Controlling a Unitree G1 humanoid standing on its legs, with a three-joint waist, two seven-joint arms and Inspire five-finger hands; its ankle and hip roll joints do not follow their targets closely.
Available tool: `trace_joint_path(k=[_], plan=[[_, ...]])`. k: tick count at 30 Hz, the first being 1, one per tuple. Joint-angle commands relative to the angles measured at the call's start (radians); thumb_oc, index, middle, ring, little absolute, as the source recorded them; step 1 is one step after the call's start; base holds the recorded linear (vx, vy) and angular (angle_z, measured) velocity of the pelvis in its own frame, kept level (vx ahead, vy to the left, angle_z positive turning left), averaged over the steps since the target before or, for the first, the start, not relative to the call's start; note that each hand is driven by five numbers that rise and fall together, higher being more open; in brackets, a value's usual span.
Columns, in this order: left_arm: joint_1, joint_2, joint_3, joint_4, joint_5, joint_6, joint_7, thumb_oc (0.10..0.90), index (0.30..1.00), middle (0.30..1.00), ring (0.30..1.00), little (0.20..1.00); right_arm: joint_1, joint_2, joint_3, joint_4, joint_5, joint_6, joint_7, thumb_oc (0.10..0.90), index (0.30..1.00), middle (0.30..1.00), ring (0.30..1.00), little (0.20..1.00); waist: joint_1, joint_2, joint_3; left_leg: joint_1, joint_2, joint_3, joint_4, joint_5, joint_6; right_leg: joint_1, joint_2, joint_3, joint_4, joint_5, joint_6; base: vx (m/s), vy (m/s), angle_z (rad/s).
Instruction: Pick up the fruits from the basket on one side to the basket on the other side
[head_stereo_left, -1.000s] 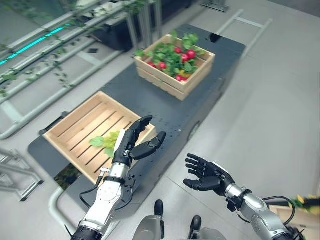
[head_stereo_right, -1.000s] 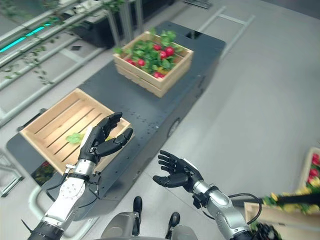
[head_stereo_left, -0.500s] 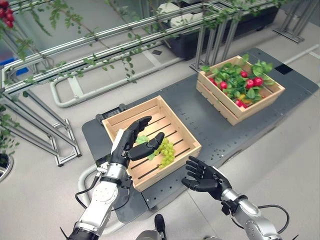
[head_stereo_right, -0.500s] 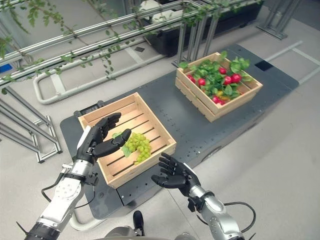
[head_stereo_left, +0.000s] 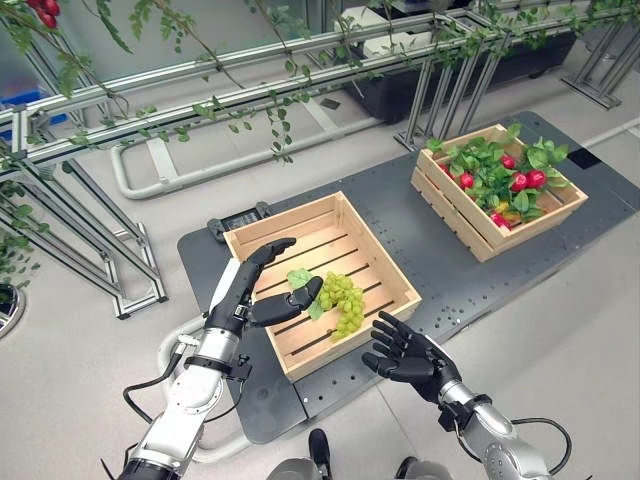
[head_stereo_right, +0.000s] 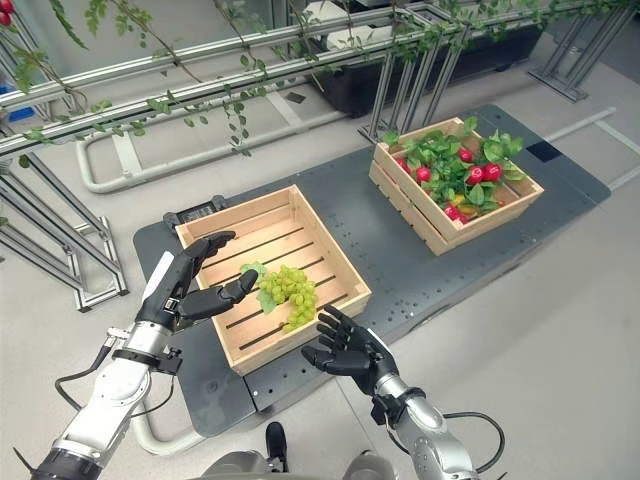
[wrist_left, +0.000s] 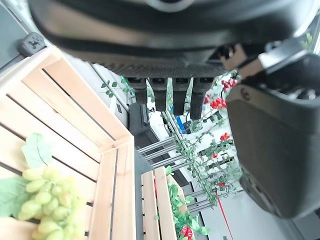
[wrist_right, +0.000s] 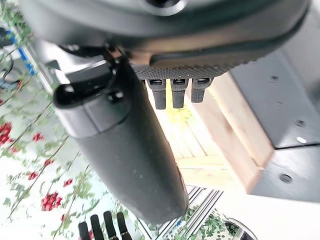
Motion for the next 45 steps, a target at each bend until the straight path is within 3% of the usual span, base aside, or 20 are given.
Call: trace_joint_path(k=[1,3,4,5,7,10,13,20,26,32,37,41,45], plan=[[-0.112,0.028,0.048,-0.053,0.023,-0.093,0.059,0.800,0.900,0.900,0.900,0.900,-0.024,0.019,-0.036,-0.077,0.053,-0.077,0.052,0.800,0.900,0.900,0.900,0.900,-0.018,-0.005,-0.028,0.029,-0.007,-0.048,0.002,-0.082,-0.081,-0.002,0.034,0.066,-0.134,0.124,0.043,0.05,-0.177,0.42],[-0.132,0.031,0.031,-0.052,0.051,-0.079,0.089,0.800,0.900,0.900,0.900,0.900,-0.035,0.017,-0.026,-0.062,0.053,-0.087,0.059,0.800,0.900,0.900,0.900,0.900,-0.029,-0.020,-0.026,0.018,-0.009,-0.063,0.002,-0.088,-0.087,0.008,0.029,0.137,-0.313,0.180,0.055,0.04,-0.263,0.45],[-0.138,0.032,0.025,-0.049,0.066,-0.077,0.100,0.800,0.900,0.900,0.900,0.900,-0.044,0.018,-0.020,-0.057,0.058,-0.092,0.055,0.800,0.900,0.900,0.900,0.900,-0.033,-0.025,-0.024,0.016,-0.010,-0.072,0.002,-0.094,-0.085,-0.002,0.027,0.171,-0.330,0.205,0.061,0.03,-0.390,0.45],[-0.145,0.031,0.020,-0.034,0.137,-0.081,0.133,0.800,0.900,0.900,0.900,0.900,-0.071,0.021,-0.016,-0.036,0.059,-0.106,0.059,0.800,0.900,0.900,0.900,0.900,-0.026,-0.023,-0.024,0.005,0.009,-0.075,0.010,-0.089,-0.088,0.010,0.040,0.174,-0.340,0.169,0.058,0.02,-0.394,0.44],[-0.147,0.039,0.017,-0.026,0.170,-0.071,0.154,0.800,0.900,0.900,0.900,0.900,-0.089,0.013,-0.008,-0.033,0.067,-0.105,0.053,0.800,0.900,0.900,0.900,0.900,-0.021,-0.026,-0.023,-0.004,0.021,-0.074,0.028,-0.091,-0.092,0.017,0.044,0.162,-0.344,0.160,0.055,0.03,-0.296,0.44],[-0.150,0.074,0.032,-0.013,0.225,-0.046,0.201,0.800,0.900,0.900,0.900,0.900,-0.097,-0.005,-0.011,-0.061,0.070,-0.071,0.046,0.800,0.900,0.900,0.900,0.900,-0.022,-0.027,-0.024,-0.016,0.059,-0.069,0.054,-0.071,-0.114,0.046,0.070,0.147,-0.339,0.104,0.044,0.09,-0.238,0.32],[-0.182,0.101,0.029,0.018,0.264,-0.050,0.236,0.800,0.900,0.900,0.900,0.900,-0.099,-0.021,-0.006,-0.063,0.060,-0.066,0.028,0.800,0.900,0.900,0.900,0.900,-0.032,-0.026,-0.018,-0.036,0.074,-0.068,0.070,-0.063,-0.130,0.053,0.077,0.144,-0.356,0.099,0.033,0.01,-0.121,0.11],[-0.246,0.218,-0.002,0.080,0.428,0.012,0.298,0.800,0.900,0.900,0.900,0.900,-0.068,-0.083,-0.003,-0.047,0.003,-0.026,0.038,0.800,0.900,0.900,0.900,0.900,-0.076,-0.009,0.000,-0.027,0.083,-0.064,0.025,-0.040,-0.153,0.058,0.084,0.144,-0.393,0.103,0.031,-0.01,-0.005,-0.01],[-0.323,0.334,-0.106,0.093,0.614,0.105,0.275,0.800,0.900,0.900,0.900,0.900,-0.063,-0.119,-0.002,-0.045,-0.001,-0.002,0.055,0.800,0.900,0.900,0.900,0.900,-0.109,0.008,0.023,-0.026,0.072,-0.048,0.008,-0.040,-0.148,0.034,0.078,0.161,-0.385,0.108,0.045,-0.03,0.068,-0.03],[-0.482,0.429,-0.272,0.129,0.733,0.220,0.207,0.800,0.900,0.900,0.900,0.900,-0.116,-0.186,0.033,-0.052,-0.032,0.007,0.066,0.800,0.900,0.900,0.900,0.900,-0.137,0.021,0.088,-0.069,0.070,-0.034,0.022,-0.031,-0.144,-0.027,0.076,0.183,-0.336,0.094,0.044,-0.08,0.063,-0.11],[-0.571,0.427,-0.356,0.209,0.770,0.262,0.188,0.800,0.900,0.900,0.900,0.900,-0.158,-0.215,0.056,-0.060,-0.003,0.040,0.081,0.800,0.900,0.900,0.900,0.900,-0.142,0.013,0.135,-0.117,0.074,-0.035,0.050,-0.027,-0.146,-0.064,0.083,0.192,-0.309,0.083,0.036,-0.04,0.012,-0.02],[-0.643,0.419,-0.419,0.252,0.812,0.294,0.187,0.800,0.900,0.900,0.900,0.900,-0.197,-0.232,0.079,-0.053,0.025,0.026,0.062,0.800,0.900,0.900,0.900,0.900,-0.140,0.001,0.175,-0.179,0.082,-0.038,0.104,-0.025,-0.152,-0.109,0.087,0.197,-0.275,0.079,0.028,-0.07,-0.011,0.01],[-0.724,0.404,-0.464,0.326,0.845,0.362,0.265,0.800,0.900,0.900,0.900,0.900,-0.239,-0.244,0.096,-0.059,0.066,0.014,0.039,0.800,0.900,0.900,0.900,0.900,-0.141,-0.013,0.216,-0.250,0.091,-0.034,0.174,-0.029,-0.158,-0.166,0.091,0.202,-0.229,0.072,0.019,-0.08,-0.005,0.01]])
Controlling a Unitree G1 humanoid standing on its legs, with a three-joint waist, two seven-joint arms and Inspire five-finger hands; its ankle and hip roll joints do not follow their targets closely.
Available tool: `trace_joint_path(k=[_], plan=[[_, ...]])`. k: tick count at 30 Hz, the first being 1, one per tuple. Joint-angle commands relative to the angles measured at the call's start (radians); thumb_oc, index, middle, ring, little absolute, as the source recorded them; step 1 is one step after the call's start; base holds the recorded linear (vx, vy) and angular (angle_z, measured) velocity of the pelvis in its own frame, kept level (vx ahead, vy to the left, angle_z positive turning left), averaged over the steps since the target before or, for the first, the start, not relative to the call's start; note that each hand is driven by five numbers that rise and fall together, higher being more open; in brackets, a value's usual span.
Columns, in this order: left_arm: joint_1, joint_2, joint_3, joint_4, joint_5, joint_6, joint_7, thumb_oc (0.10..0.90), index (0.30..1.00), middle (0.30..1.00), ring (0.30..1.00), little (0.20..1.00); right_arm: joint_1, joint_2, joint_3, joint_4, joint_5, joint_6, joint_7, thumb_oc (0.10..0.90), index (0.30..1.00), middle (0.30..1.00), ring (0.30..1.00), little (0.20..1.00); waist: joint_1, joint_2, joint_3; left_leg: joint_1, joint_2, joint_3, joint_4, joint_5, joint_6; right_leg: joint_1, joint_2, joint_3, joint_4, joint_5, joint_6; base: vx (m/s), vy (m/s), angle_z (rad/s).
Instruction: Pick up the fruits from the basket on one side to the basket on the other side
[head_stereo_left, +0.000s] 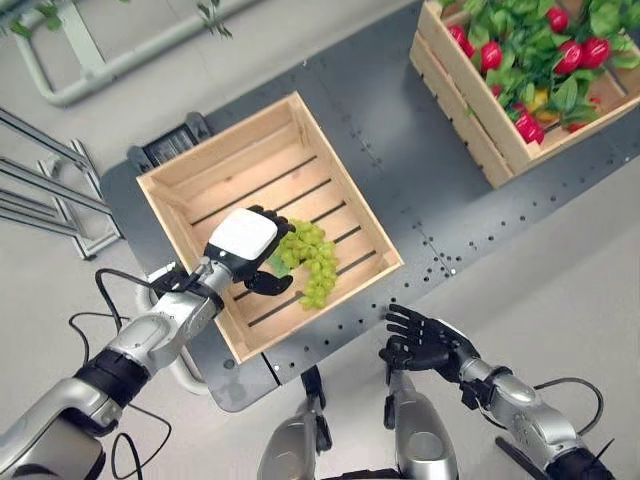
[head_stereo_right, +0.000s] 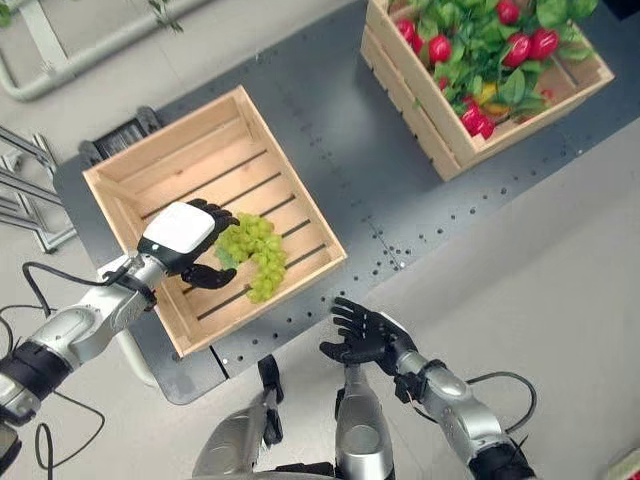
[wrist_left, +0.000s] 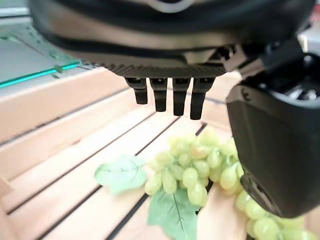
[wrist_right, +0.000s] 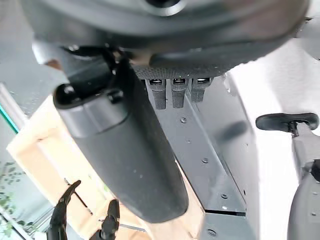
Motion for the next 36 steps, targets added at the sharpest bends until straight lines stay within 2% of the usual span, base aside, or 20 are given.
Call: trace_joint_path(k=[1,4,8,12,20,25,31,32,36], plan=[[-0.144,0.009,0.030,0.082,0.038,0.076,0.159,0.800,0.900,0.900,0.900,0.900,-0.015,-0.014,0.015,-0.094,0.093,-0.050,0.025,0.800,0.900,0.900,0.900,0.900,0.006,-0.031,-0.031,-0.134,0.029,0.020,0.169,-0.028,-0.043,-0.140,-0.040,0.041,0.267,-0.082,0.042,-0.08,0.009,-0.02],[-0.184,-0.011,0.019,0.138,0.053,0.098,0.211,0.800,0.900,0.900,0.900,0.900,-0.024,-0.003,0.027,-0.093,0.103,-0.061,0.015,0.800,0.900,0.900,0.900,0.900,0.003,-0.038,-0.016,-0.173,0.031,0.016,0.212,-0.034,-0.045,-0.169,-0.037,0.047,0.293,-0.087,0.036,-0.05,0.011,-0.07],[-0.232,-0.054,0.009,0.225,0.056,0.173,0.281,0.800,0.900,0.900,0.900,0.900,-0.044,0.026,0.049,-0.079,0.106,-0.076,0.004,0.800,0.900,0.900,0.900,0.900,0.002,-0.049,0.006,-0.222,0.034,0.012,0.271,-0.046,-0.046,-0.206,-0.037,0.051,0.330,-0.094,0.030,-0.02,0.011,-0.06],[-0.245,-0.077,0.022,0.276,0.073,0.208,0.311,0.800,0.900,0.900,0.900,0.900,-0.059,0.039,0.059,-0.083,0.105,-0.071,-0.005,0.800,0.900,0.900,0.900,0.900,0.004,-0.055,0.020,-0.231,0.032,0.014,0.278,-0.047,-0.044,-0.211,-0.034,0.056,0.330,-0.094,0.030,0.00,0.000,0.00],[-0.299,-0.124,-0.006,0.280,0.119,0.265,0.220,0.800,0.900,0.900,0.900,0.900,-0.101,0.069,0.074,-0.089,0.109,-0.059,-0.049,0.800,0.900,0.900,0.900,0.900,0.009,-0.061,0.024,-0.271,0.030,0.014,0.278,-0.041,-0.045,-0.237,-0.024,0.059,0.318,-0.090,0.030,0.00,-0.007,0.01],[-0.334,-0.140,-0.035,0.287,0.154,0.255,0.129,0.800,0.900,0.900,0.900,0.900,-0.124,0.083,0.082,-0.090,0.117,-0.055,-0.072,0.800,0.900,0.900,0.900,0.900,0.008,-0.067,0.024,-0.291,0.030,0.015,0.267,-0.033,-0.048,-0.249,-0.014,0.060,0.299,-0.083,0.030,0.01,-0.021,-0.01],[-0.358,-0.154,-0.065,0.290,0.112,0.239,0.071,0.800,0.900,0.900,0.900,0.900,-0.146,0.093,0.093,-0.082,0.120,-0.059,-0.090,0.800,0.900,0.900,0.900,0.900,0.006,-0.072,0.024,-0.311,0.036,0.023,0.273,-0.032,-0.050,-0.265,-0.006,0.061,0.296,-0.080,0.029,0.00,-0.007,0.00],[-0.359,-0.161,-0.064,0.296,0.064,0.256,0.065,0.800,0.900,0.900,0.900,0.900,-0.149,0.098,0.097,-0.078,0.126,-0.068,-0.096,0.800,0.900,0.900,0.900,0.900,0.007,-0.077,0.024,-0.319,0.037,0.023,0.278,-0.031,-0.050,-0.269,-0.004,0.062,0.295,-0.079,0.028,0.01,-0.032,-0.02],[-0.374,-0.171,-0.062,0.319,0.087,0.284,0.054,0.800,0.900,0.900,0.900,0.900,-0.169,0.105,0.102,-0.065,0.135,-0.070,-0.101,0.800,0.900,0.900,0.900,0.900,0.006,-0.083,0.024,-0.327,0.041,0.029,0.283,-0.030,-0.053,-0.271,0.001,0.061,0.290,-0.078,0.026,0.00,-0.009,0.00]])
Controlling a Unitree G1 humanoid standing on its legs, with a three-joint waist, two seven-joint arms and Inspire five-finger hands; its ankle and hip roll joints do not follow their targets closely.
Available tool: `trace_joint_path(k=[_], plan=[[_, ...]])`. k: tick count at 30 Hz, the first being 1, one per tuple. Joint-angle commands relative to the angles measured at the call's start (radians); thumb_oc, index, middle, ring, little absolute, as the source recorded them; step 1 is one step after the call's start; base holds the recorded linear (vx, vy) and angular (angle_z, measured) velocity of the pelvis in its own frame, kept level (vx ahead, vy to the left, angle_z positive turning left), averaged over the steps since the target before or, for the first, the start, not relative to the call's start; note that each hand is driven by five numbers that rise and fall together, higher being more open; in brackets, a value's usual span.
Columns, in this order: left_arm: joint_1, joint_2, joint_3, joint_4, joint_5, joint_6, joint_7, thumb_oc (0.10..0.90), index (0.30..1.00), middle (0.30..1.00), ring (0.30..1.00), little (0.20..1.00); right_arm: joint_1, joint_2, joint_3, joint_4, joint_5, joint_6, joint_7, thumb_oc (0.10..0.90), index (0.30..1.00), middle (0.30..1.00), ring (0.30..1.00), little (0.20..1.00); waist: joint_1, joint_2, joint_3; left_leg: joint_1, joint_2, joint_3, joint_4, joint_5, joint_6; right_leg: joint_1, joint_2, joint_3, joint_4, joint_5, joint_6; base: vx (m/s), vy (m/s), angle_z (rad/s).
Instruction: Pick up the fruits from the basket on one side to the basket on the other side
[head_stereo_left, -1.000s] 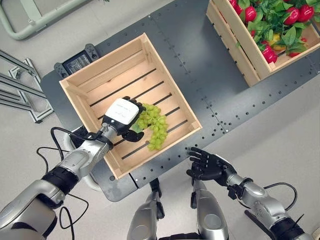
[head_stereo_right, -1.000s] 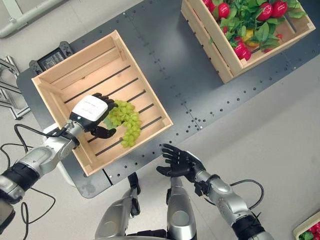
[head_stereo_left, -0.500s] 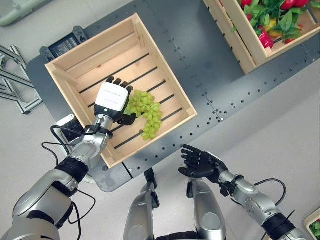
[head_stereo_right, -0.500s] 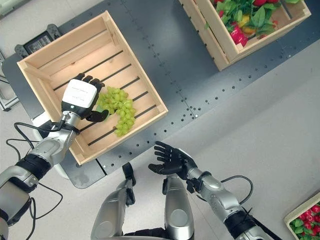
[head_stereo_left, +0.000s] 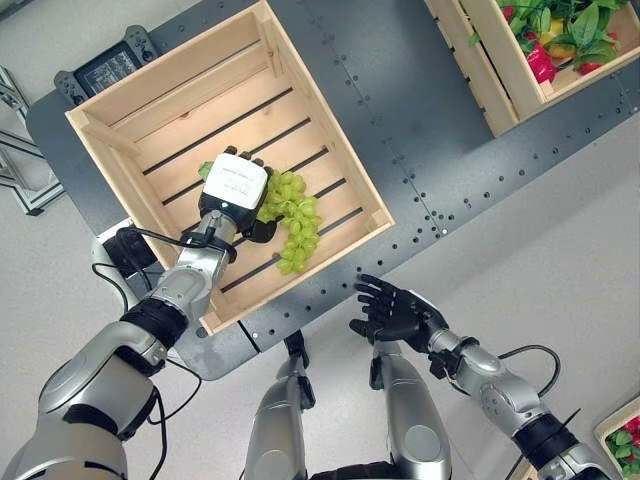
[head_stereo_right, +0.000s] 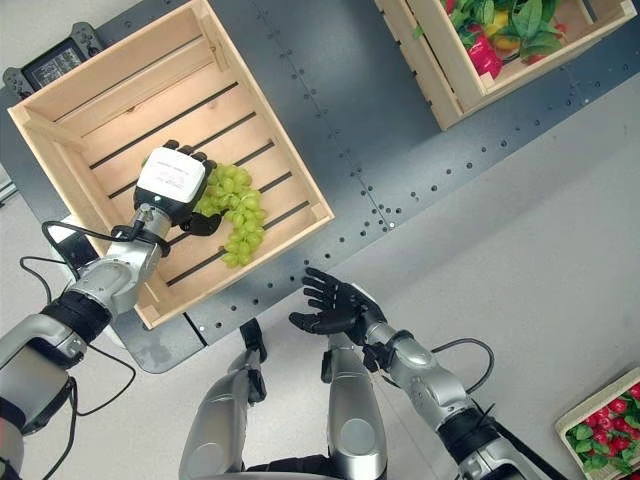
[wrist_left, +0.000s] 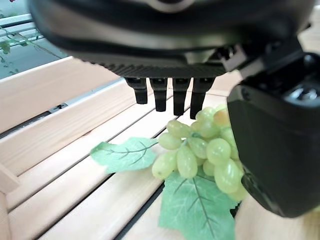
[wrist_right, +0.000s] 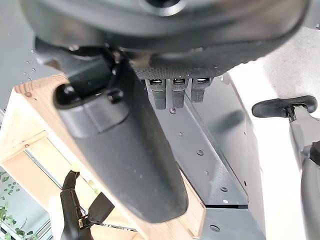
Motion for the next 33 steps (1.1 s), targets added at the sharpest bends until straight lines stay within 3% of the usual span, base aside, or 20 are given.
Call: trace_joint_path(k=[1,6,11,14,33], plan=[[-0.123,-0.001,0.008,0.047,0.017,0.049,0.016,0.800,0.900,0.900,0.900,0.900,-0.030,0.022,0.018,-0.066,0.076,-0.064,-0.009,0.800,0.900,0.900,0.900,0.900,0.008,-0.028,-0.011,-0.121,0.023,0.008,0.130,-0.003,-0.057,-0.069,-0.008,0.031,0.168,-0.079,0.055,0.00,-0.026,-0.05],[-0.155,-0.023,0.001,0.098,0.018,0.089,0.024,0.800,0.900,0.900,0.900,0.900,-0.045,0.041,0.026,-0.057,0.084,-0.074,-0.027,0.800,0.900,0.900,0.900,0.900,0.003,-0.041,-0.011,-0.140,0.030,0.012,0.145,-0.005,-0.059,-0.083,-0.003,0.034,0.168,-0.075,0.053,0.01,-0.024,-0.07],[-0.172,-0.041,-0.010,0.136,0.006,0.088,0.021,0.800,0.900,0.900,0.900,0.900,-0.059,0.053,0.031,-0.048,0.089,-0.080,-0.044,0.800,0.900,0.900,0.900,0.900,-0.004,-0.048,-0.011,-0.155,0.032,0.018,0.155,-0.008,-0.060,-0.098,0.003,0.040,0.170,-0.070,0.052,0.00,-0.005,-0.06],[-0.173,-0.039,-0.009,0.136,0.004,0.066,0.063,0.400,0.300,0.300,0.300,0.300,-0.059,0.055,0.035,-0.048,0.095,-0.086,-0.053,0.800,0.900,0.900,0.900,0.900,-0.005,-0.052,-0.011,-0.158,0.033,0.022,0.159,-0.009,-0.059,-0.100,0.005,0.040,0.169,-0.070,0.052,0.00,0.000,0.00],[-0.179,-0.005,0.022,0.126,0.008,-0.147,0.403,0.400,0.300,0.300,0.300,0.300,-0.034,0.055,0.035,-0.050,0.111,-0.137,-0.037,0.800,0.900,0.900,0.900,0.900,-0.010,-0.053,-0.011,-0.128,0.038,0.035,0.146,-0.007,-0.064,-0.078,0.014,0.044,0.165,-0.073,0.044,0.00,-0.001,-0.02]])
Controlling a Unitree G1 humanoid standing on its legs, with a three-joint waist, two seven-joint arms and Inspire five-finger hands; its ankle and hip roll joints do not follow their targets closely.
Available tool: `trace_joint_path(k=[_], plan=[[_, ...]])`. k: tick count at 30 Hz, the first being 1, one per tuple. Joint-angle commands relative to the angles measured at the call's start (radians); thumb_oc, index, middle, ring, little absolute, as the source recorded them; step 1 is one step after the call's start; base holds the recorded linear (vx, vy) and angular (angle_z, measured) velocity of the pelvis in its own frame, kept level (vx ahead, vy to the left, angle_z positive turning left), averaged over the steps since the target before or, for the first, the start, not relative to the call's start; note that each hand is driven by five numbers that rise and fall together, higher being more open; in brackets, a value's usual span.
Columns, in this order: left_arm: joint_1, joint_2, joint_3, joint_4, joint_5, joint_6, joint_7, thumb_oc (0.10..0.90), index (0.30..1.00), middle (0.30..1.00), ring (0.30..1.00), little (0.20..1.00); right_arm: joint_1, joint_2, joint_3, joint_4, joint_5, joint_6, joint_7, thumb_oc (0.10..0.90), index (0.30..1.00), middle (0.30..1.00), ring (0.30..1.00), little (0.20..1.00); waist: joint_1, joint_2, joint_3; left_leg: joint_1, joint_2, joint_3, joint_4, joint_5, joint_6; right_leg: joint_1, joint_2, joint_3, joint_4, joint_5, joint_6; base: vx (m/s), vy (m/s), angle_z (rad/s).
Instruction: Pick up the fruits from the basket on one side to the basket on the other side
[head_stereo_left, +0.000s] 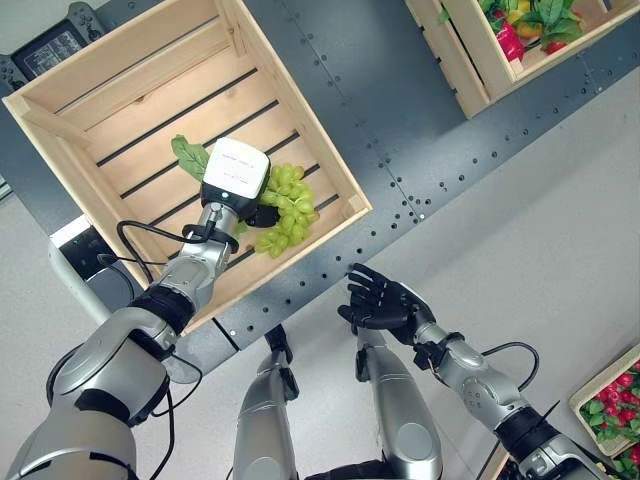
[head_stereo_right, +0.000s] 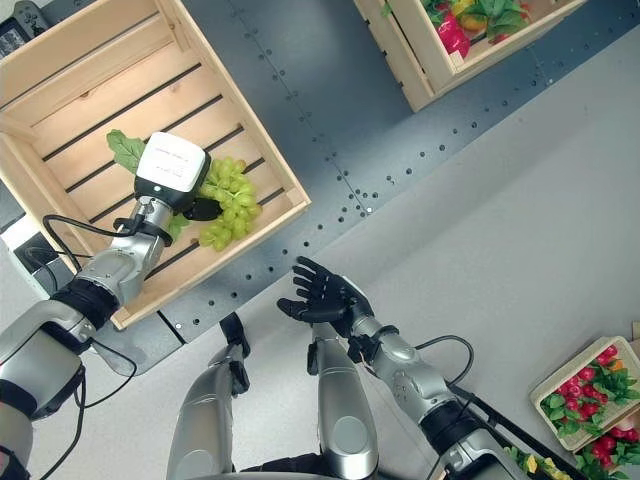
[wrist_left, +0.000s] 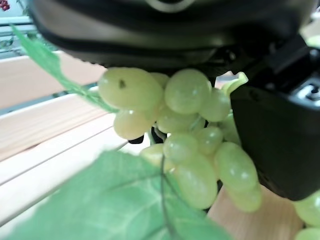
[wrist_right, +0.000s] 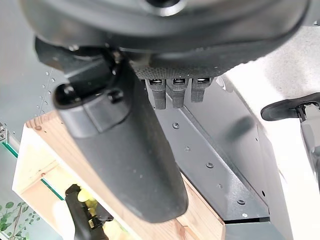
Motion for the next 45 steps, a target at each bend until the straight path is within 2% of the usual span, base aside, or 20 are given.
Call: trace_joint_path(k=[1,8,10,12,15,16,18,19,21,25,29,30,33,35,36,38,43,45], plan=[[-0.093,0.040,0.064,-0.040,0.046,-0.061,0.157,0.400,0.300,0.300,0.300,0.300,0.012,-0.020,-0.004,-0.092,0.037,-0.091,0.020,0.800,0.900,0.900,0.900,0.900,0.020,0.014,-0.009,-0.030,0.016,0.005,0.028,0.032,-0.063,0.000,0.000,-0.001,0.144,-0.102,0.053,-0.02,-0.008,-0.06],[-0.053,0.090,0.073,-0.145,0.184,-0.135,0.133,0.400,0.300,0.300,0.300,0.300,0.048,-0.037,-0.028,-0.115,0.000,-0.120,0.016,0.800,0.900,0.900,0.900,0.900,0.032,0.038,-0.009,0.072,0.006,0.000,-0.027,0.036,-0.065,0.096,-0.009,-0.019,0.117,-0.114,0.054,-0.01,-0.010,-0.04],[-0.022,0.139,0.077,-0.228,0.273,-0.153,0.085,0.400,0.300,0.300,0.300,0.300,0.063,-0.050,-0.050,-0.124,-0.039,-0.119,0.016,0.800,0.900,0.900,0.900,0.900,0.040,0.051,-0.009,0.141,0.000,-0.006,-0.067,0.038,-0.067,0.164,-0.014,-0.034,0.096,-0.122,0.057,0.00,-0.021,0.04],[0.002,0.174,0.083,-0.287,0.300,-0.151,0.057,0.400,0.300,0.300,0.300,0.300,0.076,-0.063,-0.063,-0.144,-0.049,-0.116,0.026,0.800,0.900,0.900,0.900,0.900,0.042,0.055,-0.024,0.161,-0.004,-0.008,-0.085,0.041,-0.068,0.183,-0.014,-0.039,0.084,-0.122,0.059,0.00,-0.011,0.02],[0.062,0.253,0.110,-0.413,0.316,-0.157,0.007,0.400,0.300,0.300,0.300,0.300,0.117,-0.113,-0.101,-0.190,-0.070,-0.105,0.033,0.800,0.900,0.900,0.900,0.900,0.048,0.066,-0.063,0.220,-0.006,-0.007,-0.138,0.048,-0.069,0.241,-0.015,-0.055,0.049,-0.126,0.061,0.05,-0.017,0.12],[0.121,0.286,0.161,-0.483,0.345,-0.190,-0.023,0.400,0.300,0.300,0.300,0.300,0.147,-0.144,-0.141,-0.217,-0.133,-0.097,0.073,0.800,0.900,0.900,0.900,0.900,0.054,0.070,-0.088,0.259,-0.009,-0.016,-0.174,0.051,-0.071,0.281,-0.016,-0.063,0.024,-0.128,0.064,0.08,-0.022,0.17],[0.162,0.311,0.198,-0.542,0.347,-0.198,-0.061,0.400,0.300,0.300,0.300,0.300,0.164,-0.173,-0.170,-0.247,-0.163,-0.088,0.107,0.800,0.900,0.900,0.900,0.900,0.055,0.071,-0.110,0.278,-0.011,-0.024,-0.200,0.058,-0.071,0.301,-0.016,-0.065,0.002,-0.120,0.066,0.06,-0.025,0.03],[0.213,0.339,0.243,-0.625,0.351,-0.217,-0.094,0.400,0.300,0.300,0.300,0.300,0.183,-0.218,-0.215,-0.284,-0.142,-0.077,0.144,0.800,0.900,0.900,0.900,0.900,0.061,0.070,-0.139,0.306,-0.011,-0.030,-0.227,0.063,-0.072,0.327,-0.016,-0.073,-0.019,-0.114,0.069,0.07,-0.026,0.02],[0.265,0.352,0.286,-0.686,0.361,-0.223,-0.125,0.400,0.300,0.300,0.300,0.300,0.193,-0.249,-0.256,-0.308,-0.111,-0.070,0.182,0.800,0.900,0.900,0.900,0.900,0.062,0.072,-0.165,0.327,-0.010,-0.035,-0.246,0.068,-0.073,0.348,-0.015,-0.079,-0.033,-0.111,0.069,0.08,-0.019,0.02],[0.378,0.337,0.380,-0.790,0.421,-0.261,-0.176,0.400,0.300,0.300,0.300,0.300,0.206,-0.280,-0.370,-0.374,-0.015,-0.072,0.291,0.800,0.900,0.900,0.900,0.900,0.073,0.075,-0.250,0.400,-0.003,-0.049,-0.304,0.075,-0.075,0.420,-0.011,-0.101,-0.077,-0.103,0.072,0.11,-0.019,0.02],[0.393,0.308,0.393,-0.799,0.455,-0.300,-0.185,0.400,0.300,0.300,0.300,0.300,0.185,-0.251,-0.402,-0.407,0.026,-0.106,0.307,0.800,0.900,0.900,0.900,0.900,0.084,0.083,-0.309,0.428,0.003,-0.057,-0.305,0.058,-0.076,0.466,-0.015,-0.124,-0.108,-0.098,0.074,0.10,-0.027,0.15],[0.386,0.301,0.391,-0.799,0.458,-0.317,-0.187,0.400,0.300,0.300,0.300,0.300,0.175,-0.236,-0.406,-0.419,0.036,-0.122,0.297,0.800,0.900,0.900,0.900,0.900,0.087,0.086,-0.327,0.438,0.003,-0.059,-0.305,0.052,-0.077,0.478,-0.016,-0.128,-0.115,-0.098,0.075,0.12,-0.024,0.11],[0.367,0.284,0.390,-0.808,0.460,-0.354,-0.217,0.400,0.300,0.300,0.300,0.300,0.152,-0.198,-0.419,-0.443,-0.027,-0.180,0.143,0.800,0.900,0.900,0.900,0.900,0.095,0.098,-0.360,0.460,0.001,-0.061,-0.305,0.040,-0.076,0.503,-0.017,-0.133,-0.122,-0.103,0.076,0.07,-0.002,0.09],[0.360,0.264,0.391,-0.831,0.465,-0.360,-0.252,0.400,0.300,0.300,0.300,0.300,0.116,-0.163,-0.406,-0.467,-0.026,-0.186,0.128,0.800,0.900,0.900,0.900,0.900,0.101,0.107,-0.370,0.474,-0.002,-0.065,-0.305,0.030,-0.072,0.516,-0.020,-0.135,-0.123,-0.110,0.076,0.03,0.015,0.22],[0.358,0.261,0.391,-0.835,0.462,-0.362,-0.258,0.400,0.300,0.300,0.300,0.300,0.112,-0.155,-0.403,-0.481,-0.028,-0.179,0.121,0.800,0.900,0.900,0.900,0.900,0.102,0.109,-0.372,0.477,-0.002,-0.065,-0.305,0.028,-0.072,0.518,-0.021,-0.135,-0.122,-0.111,0.076,0.02,0.015,0.21],[0.344,0.242,0.387,-0.866,0.440,-0.362,-0.304,0.400,0.300,0.300,0.300,0.300,0.083,-0.125,-0.359,-0.544,-0.032,-0.110,0.094,0.800,0.900,0.900,0.900,0.900,0.109,0.117,-0.387,0.495,-0.007,-0.068,-0.305,0.016,-0.069,0.539,-0.027,-0.139,-0.127,-0.117,0.078,0.03,0.011,0.07],[0.337,0.218,0.380,-0.898,0.419,-0.375,-0.323,0.400,0.300,0.300,0.300,0.300,0.056,-0.089,-0.257,-0.533,-0.012,-0.007,0.054,0.800,0.900,0.900,0.900,0.900,0.129,0.122,-0.417,0.517,-0.009,-0.070,-0.305,0.004,-0.071,0.569,-0.039,-0.158,-0.142,-0.117,0.084,0.03,-0.004,-0.01],[0.327,0.209,0.370,-0.908,0.412,-0.368,-0.335,0.400,0.300,0.300,0.300,0.300,0.042,-0.084,-0.224,-0.528,0.008,0.015,0.044,0.800,0.900,0.900,0.900,0.900,0.133,0.122,-0.423,0.522,-0.008,-0.069,-0.305,0.002,-0.072,0.575,-0.041,-0.163,-0.144,-0.116,0.086,0.03,-0.009,0.10]])
